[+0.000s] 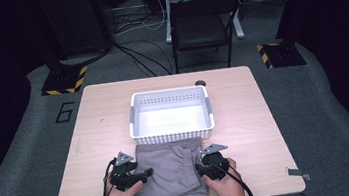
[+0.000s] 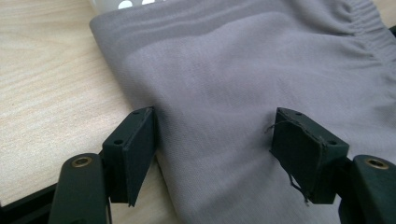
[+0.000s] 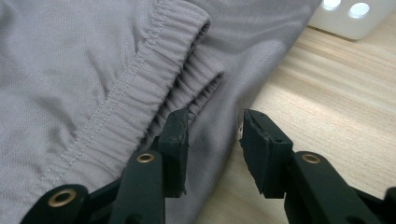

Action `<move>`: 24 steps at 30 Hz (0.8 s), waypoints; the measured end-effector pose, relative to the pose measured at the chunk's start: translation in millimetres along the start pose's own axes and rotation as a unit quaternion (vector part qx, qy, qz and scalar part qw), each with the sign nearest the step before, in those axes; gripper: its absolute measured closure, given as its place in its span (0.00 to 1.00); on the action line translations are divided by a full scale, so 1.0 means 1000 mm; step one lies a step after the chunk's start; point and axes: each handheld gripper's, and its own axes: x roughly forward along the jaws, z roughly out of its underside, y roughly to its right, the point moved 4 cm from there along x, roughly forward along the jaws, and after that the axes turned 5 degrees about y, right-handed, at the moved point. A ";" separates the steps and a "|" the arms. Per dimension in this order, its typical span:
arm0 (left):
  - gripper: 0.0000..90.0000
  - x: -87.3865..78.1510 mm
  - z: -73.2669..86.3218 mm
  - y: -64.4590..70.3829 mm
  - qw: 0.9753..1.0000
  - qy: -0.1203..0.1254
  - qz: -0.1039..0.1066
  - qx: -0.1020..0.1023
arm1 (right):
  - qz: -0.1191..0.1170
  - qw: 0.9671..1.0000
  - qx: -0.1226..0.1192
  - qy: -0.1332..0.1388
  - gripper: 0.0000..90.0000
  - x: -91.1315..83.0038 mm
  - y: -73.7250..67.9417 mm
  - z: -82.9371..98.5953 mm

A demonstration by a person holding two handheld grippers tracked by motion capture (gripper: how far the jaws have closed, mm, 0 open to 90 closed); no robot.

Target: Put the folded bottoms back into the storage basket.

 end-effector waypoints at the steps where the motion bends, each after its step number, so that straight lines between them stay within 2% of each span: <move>1: 0.32 0.002 0.001 0.000 1.000 -0.005 -0.005 0.001 | 0.001 1.000 -0.002 0.000 0.66 0.000 0.000 0.000; 3: 0.32 0.002 0.003 0.001 1.000 -0.006 -0.012 0.005 | 0.004 1.000 0.000 -0.002 0.64 -0.001 0.000 0.001; 4: 0.32 0.002 0.004 0.002 1.000 -0.012 -0.020 0.017 | 0.005 1.000 -0.004 -0.002 0.62 -0.001 0.001 0.001; 6: 0.33 0.000 0.005 0.002 0.999 -0.017 -0.028 0.024 | 0.007 1.000 -0.005 -0.001 0.61 -0.001 0.001 0.002; 10: 0.34 -0.003 0.006 0.002 0.999 -0.023 -0.033 0.020 | 0.007 1.000 -0.014 -0.004 0.61 -0.002 -0.001 0.003; 11: 0.34 -0.005 0.007 0.001 0.999 -0.028 -0.029 0.021 | 0.008 1.000 -0.017 -0.004 0.61 -0.002 0.000 0.003; 12: 0.35 -0.005 0.007 0.001 0.999 -0.024 -0.029 0.008 | 0.006 1.000 -0.021 -0.004 0.61 -0.002 0.000 0.004; 13: 0.36 -0.008 0.008 -0.001 0.999 -0.032 -0.029 0.015 | 0.006 1.000 -0.022 -0.003 0.61 -0.002 0.000 0.004; 14: 0.36 -0.008 0.008 0.000 0.999 -0.026 -0.028 0.006 | 0.005 1.000 -0.022 -0.002 0.61 -0.002 0.000 0.004; 15: 0.37 -0.008 0.008 -0.001 0.999 -0.026 -0.030 0.007 | 0.003 1.000 -0.013 -0.004 0.61 -0.002 -0.001 0.004; 18: 0.37 -0.008 0.009 0.000 0.999 -0.027 -0.032 0.010 | 0.003 1.000 -0.008 -0.006 0.61 -0.002 -0.001 0.004; 19: 0.37 -0.008 0.008 0.002 0.999 -0.028 -0.034 0.008 | 0.004 1.000 -0.020 -0.005 0.61 -0.002 0.000 0.004; 20: 0.39 -0.008 0.008 0.001 0.999 -0.032 -0.029 0.020 | 0.005 1.000 -0.019 -0.006 0.61 -0.002 0.000 0.004; 21: 0.42 -0.007 0.008 0.003 0.999 -0.023 -0.028 0.010 | 0.005 1.000 -0.020 -0.005 0.61 -0.002 0.000 0.004; 24: 0.45 -0.008 0.008 0.003 0.999 -0.031 -0.025 0.020 | 0.003 1.000 -0.017 -0.005 0.64 -0.002 -0.002 0.004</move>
